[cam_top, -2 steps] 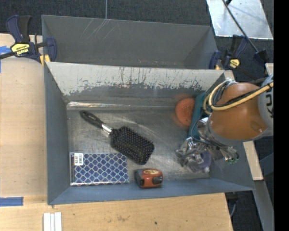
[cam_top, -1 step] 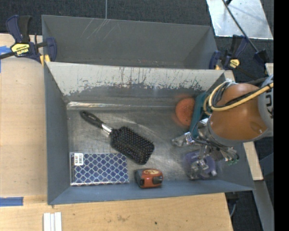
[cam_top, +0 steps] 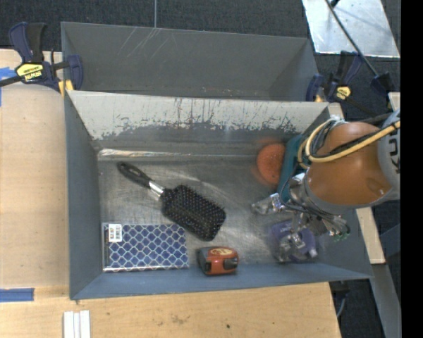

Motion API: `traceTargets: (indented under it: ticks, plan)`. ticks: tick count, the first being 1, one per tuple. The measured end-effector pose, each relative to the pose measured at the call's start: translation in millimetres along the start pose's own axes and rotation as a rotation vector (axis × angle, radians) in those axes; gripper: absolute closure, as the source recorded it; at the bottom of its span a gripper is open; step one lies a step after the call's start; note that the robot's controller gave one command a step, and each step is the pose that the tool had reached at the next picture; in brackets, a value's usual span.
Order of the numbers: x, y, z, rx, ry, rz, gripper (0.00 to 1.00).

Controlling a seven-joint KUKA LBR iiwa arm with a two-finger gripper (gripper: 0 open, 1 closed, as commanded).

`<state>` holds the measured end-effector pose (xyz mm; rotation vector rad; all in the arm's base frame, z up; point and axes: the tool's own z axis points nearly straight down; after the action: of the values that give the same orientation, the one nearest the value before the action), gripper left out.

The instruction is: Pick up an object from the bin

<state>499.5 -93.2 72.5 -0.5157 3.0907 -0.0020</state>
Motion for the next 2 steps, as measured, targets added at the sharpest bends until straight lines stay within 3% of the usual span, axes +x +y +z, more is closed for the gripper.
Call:
traceTargets:
  ticks: [1,2]
  plan:
    - [-5.3,-30,-16,-0.009,0.008,-0.19,0.0]
    - [-5.8,-46,-24,-0.004,0.004,-0.255,0.0]
